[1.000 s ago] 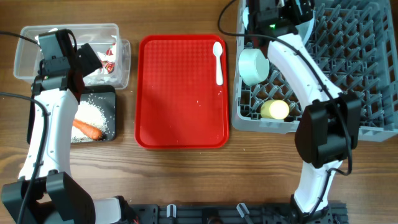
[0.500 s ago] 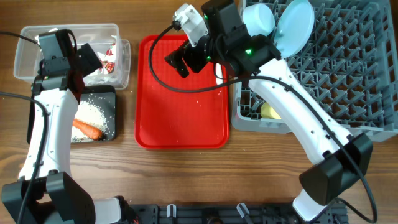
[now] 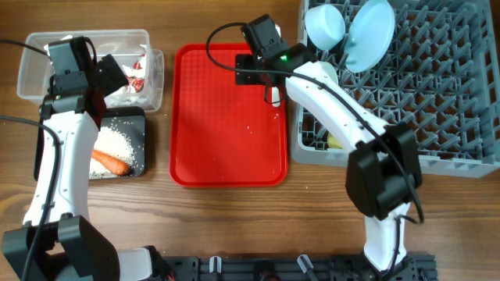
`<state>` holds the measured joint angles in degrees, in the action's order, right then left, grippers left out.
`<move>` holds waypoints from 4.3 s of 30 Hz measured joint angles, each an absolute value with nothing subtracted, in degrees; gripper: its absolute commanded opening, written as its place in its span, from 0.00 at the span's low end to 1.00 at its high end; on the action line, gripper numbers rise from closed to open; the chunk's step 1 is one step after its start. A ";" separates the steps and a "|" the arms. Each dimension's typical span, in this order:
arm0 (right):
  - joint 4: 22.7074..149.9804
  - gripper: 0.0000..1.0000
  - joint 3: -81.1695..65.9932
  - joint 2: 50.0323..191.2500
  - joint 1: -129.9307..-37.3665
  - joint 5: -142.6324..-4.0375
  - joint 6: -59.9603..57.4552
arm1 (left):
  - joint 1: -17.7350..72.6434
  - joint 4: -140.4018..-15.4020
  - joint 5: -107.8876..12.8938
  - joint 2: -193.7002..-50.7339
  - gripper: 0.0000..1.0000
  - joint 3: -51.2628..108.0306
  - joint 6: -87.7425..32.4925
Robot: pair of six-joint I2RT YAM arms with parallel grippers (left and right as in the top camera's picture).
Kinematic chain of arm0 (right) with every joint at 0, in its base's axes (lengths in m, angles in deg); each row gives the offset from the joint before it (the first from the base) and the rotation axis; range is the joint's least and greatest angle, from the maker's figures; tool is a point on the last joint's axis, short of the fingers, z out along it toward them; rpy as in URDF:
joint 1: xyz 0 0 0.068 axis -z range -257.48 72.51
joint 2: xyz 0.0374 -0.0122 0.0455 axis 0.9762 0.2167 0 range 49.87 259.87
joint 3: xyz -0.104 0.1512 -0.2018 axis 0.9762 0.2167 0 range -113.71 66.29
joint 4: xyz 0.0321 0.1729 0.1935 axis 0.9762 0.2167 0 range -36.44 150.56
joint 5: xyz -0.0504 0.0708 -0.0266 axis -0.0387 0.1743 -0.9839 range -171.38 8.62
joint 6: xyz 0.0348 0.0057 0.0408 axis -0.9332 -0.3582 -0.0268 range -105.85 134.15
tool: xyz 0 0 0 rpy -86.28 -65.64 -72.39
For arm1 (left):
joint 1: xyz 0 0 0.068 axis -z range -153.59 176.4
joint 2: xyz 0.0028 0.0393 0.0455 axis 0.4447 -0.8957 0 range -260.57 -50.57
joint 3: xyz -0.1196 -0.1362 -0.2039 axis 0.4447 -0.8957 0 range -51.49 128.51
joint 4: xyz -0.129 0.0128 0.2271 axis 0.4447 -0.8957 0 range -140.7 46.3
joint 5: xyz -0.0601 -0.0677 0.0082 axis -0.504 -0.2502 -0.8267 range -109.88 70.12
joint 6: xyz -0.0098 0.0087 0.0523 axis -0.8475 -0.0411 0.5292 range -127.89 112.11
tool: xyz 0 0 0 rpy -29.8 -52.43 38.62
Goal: Sort waste into correct bins and load items into the dishwasher rack
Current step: 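Reach right gripper to the white spoon on the red tray and grasp it, then carry the white spoon into the dish rack and release it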
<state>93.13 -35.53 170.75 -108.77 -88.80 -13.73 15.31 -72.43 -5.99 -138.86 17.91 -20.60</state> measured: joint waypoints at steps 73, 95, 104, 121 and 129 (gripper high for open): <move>94.25 0.04 -35.75 170.49 -108.62 -66.81 -5.65 | 15.31 -72.40 -5.99 -138.86 1.00 17.91 -20.60; 124.60 0.04 -34.26 140.94 -77.65 -82.66 -31.33 | 15.31 -72.40 -5.99 -138.86 1.00 17.91 -20.60; 127.93 0.04 -28.89 141.20 -76.25 -90.20 -55.26 | 15.31 -72.40 -5.99 -138.86 1.00 17.91 -20.60; 115.73 0.04 -18.53 152.19 -76.25 -90.88 -70.85 | 15.31 -72.40 -5.99 -138.86 1.00 17.91 -20.60; 113.13 0.05 -18.53 153.92 -76.25 -90.88 -71.11 | 15.31 -72.40 -5.99 -138.86 1.00 17.91 -20.60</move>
